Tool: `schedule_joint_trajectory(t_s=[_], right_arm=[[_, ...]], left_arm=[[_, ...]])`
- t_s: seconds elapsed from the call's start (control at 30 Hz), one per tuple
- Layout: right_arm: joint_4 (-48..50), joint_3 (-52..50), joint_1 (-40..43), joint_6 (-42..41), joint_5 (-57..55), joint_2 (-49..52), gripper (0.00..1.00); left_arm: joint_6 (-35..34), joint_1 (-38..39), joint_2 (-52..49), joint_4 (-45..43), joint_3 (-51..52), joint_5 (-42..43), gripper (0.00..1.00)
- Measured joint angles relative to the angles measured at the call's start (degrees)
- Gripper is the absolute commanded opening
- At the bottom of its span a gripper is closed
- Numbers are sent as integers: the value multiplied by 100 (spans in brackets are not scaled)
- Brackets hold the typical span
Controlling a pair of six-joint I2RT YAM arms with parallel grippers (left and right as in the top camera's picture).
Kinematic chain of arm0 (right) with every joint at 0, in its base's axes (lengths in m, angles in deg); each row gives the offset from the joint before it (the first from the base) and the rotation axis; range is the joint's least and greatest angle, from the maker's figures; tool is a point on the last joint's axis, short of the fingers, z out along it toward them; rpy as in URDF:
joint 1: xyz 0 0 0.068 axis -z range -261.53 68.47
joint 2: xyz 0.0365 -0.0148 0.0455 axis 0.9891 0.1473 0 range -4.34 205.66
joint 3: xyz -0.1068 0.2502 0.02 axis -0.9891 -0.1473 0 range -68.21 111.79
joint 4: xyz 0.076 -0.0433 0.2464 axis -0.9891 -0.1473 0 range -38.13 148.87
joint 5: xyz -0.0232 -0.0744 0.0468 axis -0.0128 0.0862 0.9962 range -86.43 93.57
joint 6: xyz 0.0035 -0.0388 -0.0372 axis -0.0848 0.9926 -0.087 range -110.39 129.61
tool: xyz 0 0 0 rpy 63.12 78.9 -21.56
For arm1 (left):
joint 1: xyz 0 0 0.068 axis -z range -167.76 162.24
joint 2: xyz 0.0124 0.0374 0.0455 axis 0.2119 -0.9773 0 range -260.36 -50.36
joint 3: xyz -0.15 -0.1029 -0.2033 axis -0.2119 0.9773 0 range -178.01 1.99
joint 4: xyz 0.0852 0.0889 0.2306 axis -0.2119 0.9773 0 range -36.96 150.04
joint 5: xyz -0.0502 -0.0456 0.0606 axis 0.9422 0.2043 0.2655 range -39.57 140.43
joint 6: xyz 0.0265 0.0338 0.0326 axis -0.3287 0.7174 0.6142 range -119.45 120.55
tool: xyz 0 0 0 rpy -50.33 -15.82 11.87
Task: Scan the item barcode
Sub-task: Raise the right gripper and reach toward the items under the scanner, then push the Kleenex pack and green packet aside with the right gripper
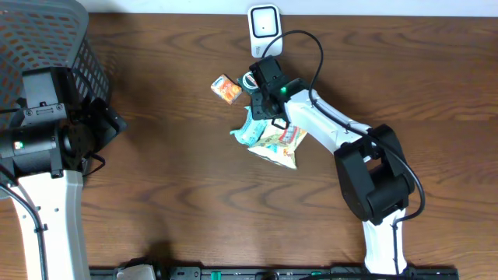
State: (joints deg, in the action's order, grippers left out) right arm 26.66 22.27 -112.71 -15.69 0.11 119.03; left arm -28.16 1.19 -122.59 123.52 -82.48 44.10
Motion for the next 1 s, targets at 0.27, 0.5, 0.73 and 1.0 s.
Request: schedule_joint_trajectory(t_s=[0.27,0.5,0.73,1.0], right_arm=[[33,170,-22,-24,289,0,1],[120,599,-129,210,1084,0,1],[286,664,-402,260,1340,0,45],[-188,664,-400,332,1106,0,75]], left_arm=[[-2,0,0,0,0,0,98],[0,0,0,0,0,0,98],[0,0,0,0,0,0,98],[-2,0,0,2,0,0,98]])
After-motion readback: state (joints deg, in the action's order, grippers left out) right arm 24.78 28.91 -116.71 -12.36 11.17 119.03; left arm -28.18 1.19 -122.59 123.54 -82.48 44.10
